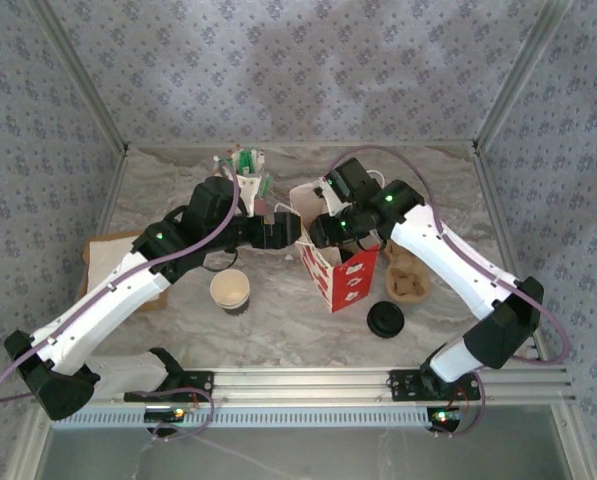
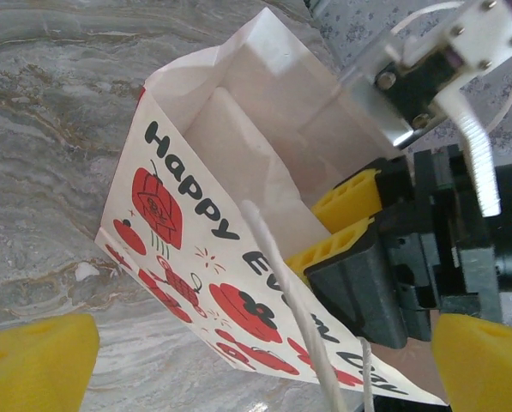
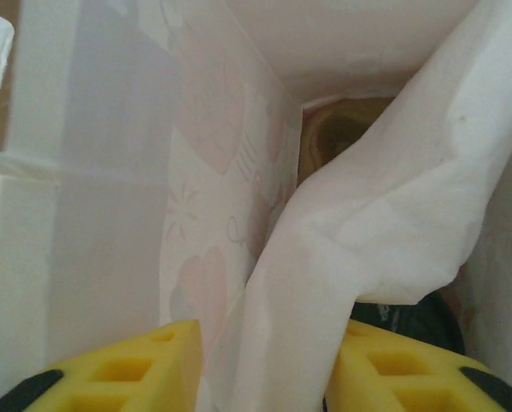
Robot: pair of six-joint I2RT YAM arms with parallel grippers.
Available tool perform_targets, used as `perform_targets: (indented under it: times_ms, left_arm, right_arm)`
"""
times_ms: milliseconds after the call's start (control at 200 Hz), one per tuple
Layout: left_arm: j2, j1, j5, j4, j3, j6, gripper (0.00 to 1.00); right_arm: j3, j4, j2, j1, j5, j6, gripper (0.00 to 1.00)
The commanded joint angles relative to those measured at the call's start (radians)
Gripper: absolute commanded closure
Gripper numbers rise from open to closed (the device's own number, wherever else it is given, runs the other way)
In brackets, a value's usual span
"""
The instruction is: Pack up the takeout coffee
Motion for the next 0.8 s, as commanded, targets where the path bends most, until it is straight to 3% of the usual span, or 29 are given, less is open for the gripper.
perform_targets:
  times_ms: [0,320,794]
  left_arm:
    - [-0.004,-0.003,0.011,0.031,0.025,0.014,0.01]
    - [0.0,-0.003,0.014,0.033,0.025,0.011,0.01]
    - [0.011,-0.004,0.016,0.033,0.034,0.015,0.0]
  right_arm:
    - [0.046,-0.043,-0.029,-0.012,0.03,-0.005,0.52]
    - [0.062,-0.001,-0.005,-0.036,0.031,0.007,0.52]
    - [0.032,0.067,0.057,-0.045,0.011,0.017,0.77]
